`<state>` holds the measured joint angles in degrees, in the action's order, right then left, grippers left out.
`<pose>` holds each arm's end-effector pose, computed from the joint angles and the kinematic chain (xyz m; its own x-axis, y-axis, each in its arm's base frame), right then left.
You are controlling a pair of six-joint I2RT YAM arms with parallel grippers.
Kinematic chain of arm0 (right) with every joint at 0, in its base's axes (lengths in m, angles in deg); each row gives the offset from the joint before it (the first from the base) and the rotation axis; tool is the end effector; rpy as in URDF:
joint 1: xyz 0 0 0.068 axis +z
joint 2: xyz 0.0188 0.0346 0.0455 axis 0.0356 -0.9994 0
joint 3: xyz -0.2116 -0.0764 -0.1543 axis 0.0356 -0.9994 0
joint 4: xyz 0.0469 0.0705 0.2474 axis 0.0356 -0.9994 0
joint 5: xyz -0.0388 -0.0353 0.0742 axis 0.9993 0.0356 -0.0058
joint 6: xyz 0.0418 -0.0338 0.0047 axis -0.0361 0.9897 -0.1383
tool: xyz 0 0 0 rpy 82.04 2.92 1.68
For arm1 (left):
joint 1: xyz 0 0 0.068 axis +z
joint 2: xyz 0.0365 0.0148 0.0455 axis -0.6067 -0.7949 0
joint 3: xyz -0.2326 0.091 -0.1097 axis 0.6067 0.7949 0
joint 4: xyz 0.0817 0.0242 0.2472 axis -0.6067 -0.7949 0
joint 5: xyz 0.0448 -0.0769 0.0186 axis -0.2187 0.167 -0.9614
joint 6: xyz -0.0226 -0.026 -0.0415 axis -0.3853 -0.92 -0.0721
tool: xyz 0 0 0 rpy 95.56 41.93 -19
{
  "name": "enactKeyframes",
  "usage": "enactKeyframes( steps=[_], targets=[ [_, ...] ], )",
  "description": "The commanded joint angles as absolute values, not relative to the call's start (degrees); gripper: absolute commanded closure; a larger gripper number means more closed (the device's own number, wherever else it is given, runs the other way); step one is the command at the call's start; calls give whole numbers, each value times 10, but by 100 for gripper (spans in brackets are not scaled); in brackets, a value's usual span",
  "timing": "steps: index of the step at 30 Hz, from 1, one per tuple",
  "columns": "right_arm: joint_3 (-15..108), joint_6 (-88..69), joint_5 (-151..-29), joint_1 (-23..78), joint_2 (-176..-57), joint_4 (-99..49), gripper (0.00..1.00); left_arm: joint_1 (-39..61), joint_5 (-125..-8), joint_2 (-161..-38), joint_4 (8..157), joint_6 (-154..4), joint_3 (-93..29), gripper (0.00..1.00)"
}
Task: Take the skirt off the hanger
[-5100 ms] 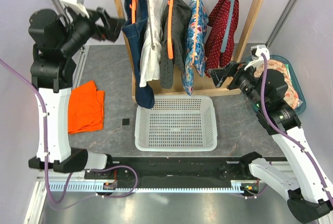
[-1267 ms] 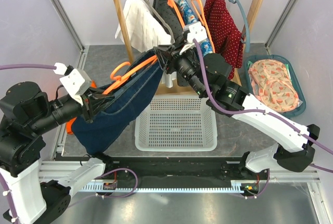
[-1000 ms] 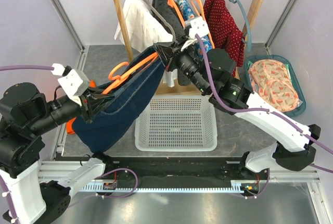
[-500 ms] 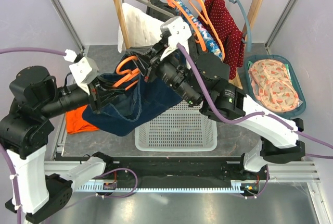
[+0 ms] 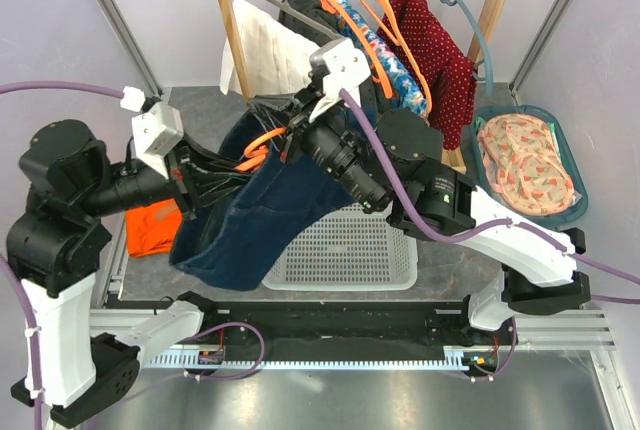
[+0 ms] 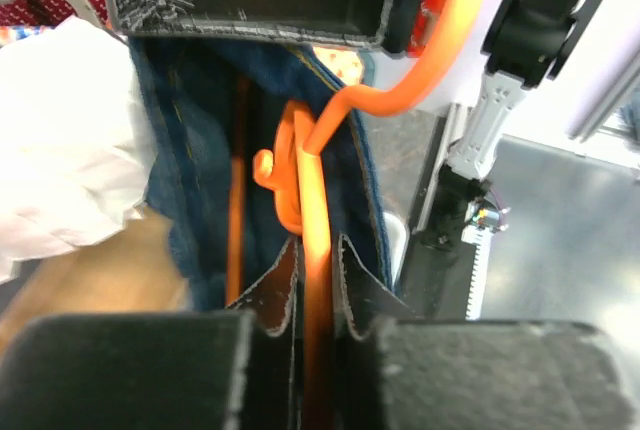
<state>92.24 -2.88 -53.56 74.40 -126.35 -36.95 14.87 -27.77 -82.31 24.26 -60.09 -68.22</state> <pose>0.0874 0.2897 0.5881 0.0713 0.3132 -0.9470 -0.7487 0.6441 0.1566 0.0694 -0.0569 0.5544 -0.0397 0.0587 -0.9975 0.9372 0.3485 -0.0168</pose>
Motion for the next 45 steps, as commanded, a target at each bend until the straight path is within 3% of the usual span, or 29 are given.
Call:
enactKeyframes(
  steps=[1,5,13,19,24,31,45],
  targets=[
    [920,-26,-541,754,-1257,-351,100,146,-255,-818,317,-615,-629,98],
    [917,-4,-521,754,-1244,-352,100,146,-296,-808,318,-594,-607,98],
    [818,102,-342,743,-1169,-333,100,146,-341,-806,269,-568,-767,98],
    [750,159,-244,709,-1055,-304,100,147,-402,-744,238,-539,-729,98],
    [729,155,-250,707,-1002,-309,100,146,-500,-735,273,-551,-731,98],
    [778,96,-283,707,-1066,-381,100,146,-659,-770,312,-596,-690,98],
    [801,13,-397,742,-1151,-410,100,147,-740,-891,372,-695,-686,98]
  ],
)
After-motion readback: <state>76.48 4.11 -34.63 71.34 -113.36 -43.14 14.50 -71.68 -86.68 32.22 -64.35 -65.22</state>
